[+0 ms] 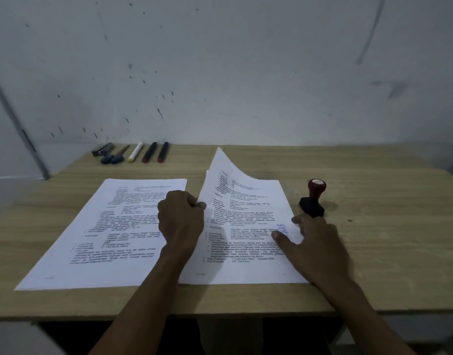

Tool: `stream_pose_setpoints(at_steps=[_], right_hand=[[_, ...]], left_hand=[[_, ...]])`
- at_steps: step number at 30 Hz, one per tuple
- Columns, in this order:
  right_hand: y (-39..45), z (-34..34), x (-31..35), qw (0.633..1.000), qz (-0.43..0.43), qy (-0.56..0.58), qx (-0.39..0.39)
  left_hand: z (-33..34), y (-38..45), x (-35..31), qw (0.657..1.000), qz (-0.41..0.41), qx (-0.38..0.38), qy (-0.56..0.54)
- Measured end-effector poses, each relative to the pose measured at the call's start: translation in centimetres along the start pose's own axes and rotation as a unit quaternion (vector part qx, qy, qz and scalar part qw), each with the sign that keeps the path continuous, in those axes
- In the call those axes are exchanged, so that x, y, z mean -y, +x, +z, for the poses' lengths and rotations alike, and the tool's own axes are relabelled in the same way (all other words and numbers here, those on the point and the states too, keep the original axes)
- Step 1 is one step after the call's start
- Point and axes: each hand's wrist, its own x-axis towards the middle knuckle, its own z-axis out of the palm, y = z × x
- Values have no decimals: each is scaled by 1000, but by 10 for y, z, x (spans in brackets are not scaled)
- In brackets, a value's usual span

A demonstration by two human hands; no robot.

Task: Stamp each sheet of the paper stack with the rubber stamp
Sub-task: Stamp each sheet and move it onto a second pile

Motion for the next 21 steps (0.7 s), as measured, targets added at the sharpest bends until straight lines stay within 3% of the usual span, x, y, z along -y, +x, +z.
stream_pose_setpoints(at_steps=[21], right_hand=[[-4, 0, 2, 1000, 6, -23, 1]], left_hand=[[-9, 3, 2, 997, 62, 2, -41]])
